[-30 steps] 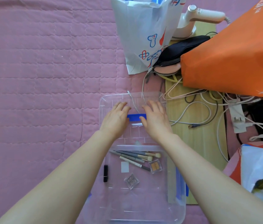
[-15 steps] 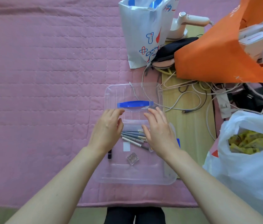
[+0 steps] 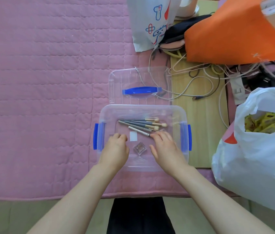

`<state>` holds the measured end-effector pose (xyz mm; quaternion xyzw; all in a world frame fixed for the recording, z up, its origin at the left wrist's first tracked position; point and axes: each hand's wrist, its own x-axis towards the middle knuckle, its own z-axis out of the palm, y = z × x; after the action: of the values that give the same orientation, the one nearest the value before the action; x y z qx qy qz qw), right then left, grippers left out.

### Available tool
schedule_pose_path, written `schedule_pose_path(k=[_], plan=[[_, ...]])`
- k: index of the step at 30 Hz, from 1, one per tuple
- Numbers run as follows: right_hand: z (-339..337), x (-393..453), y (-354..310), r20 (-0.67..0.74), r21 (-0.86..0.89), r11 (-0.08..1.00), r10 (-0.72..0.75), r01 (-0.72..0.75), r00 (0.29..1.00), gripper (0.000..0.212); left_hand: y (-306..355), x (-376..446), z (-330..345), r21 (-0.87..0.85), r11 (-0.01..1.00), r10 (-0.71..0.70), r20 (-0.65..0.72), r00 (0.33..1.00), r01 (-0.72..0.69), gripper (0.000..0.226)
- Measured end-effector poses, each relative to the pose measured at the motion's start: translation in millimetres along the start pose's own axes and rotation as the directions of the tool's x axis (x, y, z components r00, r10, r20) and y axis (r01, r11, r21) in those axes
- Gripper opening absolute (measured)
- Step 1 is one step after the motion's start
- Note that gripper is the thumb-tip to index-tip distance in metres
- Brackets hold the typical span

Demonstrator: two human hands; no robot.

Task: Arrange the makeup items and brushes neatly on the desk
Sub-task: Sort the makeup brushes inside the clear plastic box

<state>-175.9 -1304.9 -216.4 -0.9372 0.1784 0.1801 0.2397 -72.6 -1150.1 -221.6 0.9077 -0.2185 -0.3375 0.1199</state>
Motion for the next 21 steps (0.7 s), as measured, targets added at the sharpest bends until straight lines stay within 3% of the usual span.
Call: schedule_pose_path(k=[4,8,14,21], plan=[[10.8,13.8,8.4,0.139,-0.037,0.995,0.095,-0.090,0.986,0.038,2.4,16.6,8.9,0.040,0.991,-0.130,0.110,0.985,0.127,0.030],[12.6,25.5,17.0,0.212,-0.081,0.988,0.147,-0.133,0.966,0.040,2.0,29.0,16.1,0.120,0.988,-0.118,0.143,0.983,0.101,0.032],[14.9,40.3,18.0,0.252,-0.140,0.985,0.136,-0.103,0.958,0.038,11.6,40.2,18.3,0.281,0.957,-0.105,0.127,0.986,0.066,0.040],[24.0,58.6,8.1,0.196,-0.154,0.988,0.038,-0.008,0.980,0.041,13.6,56.6,30.5,0.416,0.878,-0.319,0.143,0.937,0.235,0.038]])
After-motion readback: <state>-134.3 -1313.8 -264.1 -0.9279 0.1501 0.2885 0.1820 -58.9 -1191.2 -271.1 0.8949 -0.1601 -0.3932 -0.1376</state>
